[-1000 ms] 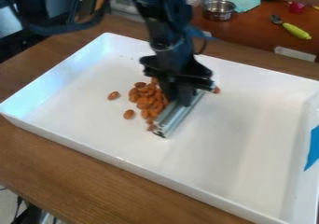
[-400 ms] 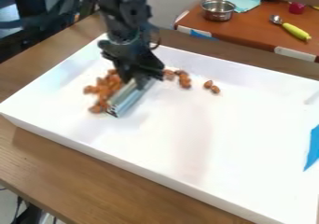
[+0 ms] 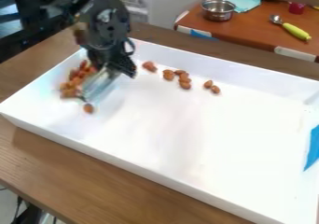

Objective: Sweep into pile

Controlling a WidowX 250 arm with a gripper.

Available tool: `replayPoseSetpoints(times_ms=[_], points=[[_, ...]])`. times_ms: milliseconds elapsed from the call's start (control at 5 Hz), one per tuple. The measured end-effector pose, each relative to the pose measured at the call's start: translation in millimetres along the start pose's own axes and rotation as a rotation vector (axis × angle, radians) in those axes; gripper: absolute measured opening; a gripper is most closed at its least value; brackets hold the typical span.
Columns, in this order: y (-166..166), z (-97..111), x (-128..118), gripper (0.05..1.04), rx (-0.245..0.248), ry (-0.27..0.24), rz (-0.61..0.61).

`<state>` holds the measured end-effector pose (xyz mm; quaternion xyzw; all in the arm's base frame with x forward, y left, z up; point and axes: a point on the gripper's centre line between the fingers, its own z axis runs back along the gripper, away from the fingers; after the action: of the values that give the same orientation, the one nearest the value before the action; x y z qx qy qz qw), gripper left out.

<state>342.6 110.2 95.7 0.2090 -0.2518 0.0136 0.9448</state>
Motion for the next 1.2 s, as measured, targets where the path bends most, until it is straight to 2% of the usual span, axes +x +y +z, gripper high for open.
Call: replayPoseSetpoints(times_ms=[200, 400, 600, 800, 1000, 1200], points=[[7.2, 15.4, -13.0, 0.308, -0.096, 0.065, 0.034], [-5.3, 39.3, -5.5, 0.308, -0.227, 0.051, 0.164], [-19.7, 54.9, 24.9, 0.308, -0.300, -0.068, 0.309], [-52.4, 68.5, 42.5, 0.308, -0.331, -0.131, 0.354], [-98.0, 85.4, 50.7, 0.308, -0.407, -0.158, 0.331], [-138.8, 81.7, 38.3, 0.308, -0.408, -0.089, 0.292]])
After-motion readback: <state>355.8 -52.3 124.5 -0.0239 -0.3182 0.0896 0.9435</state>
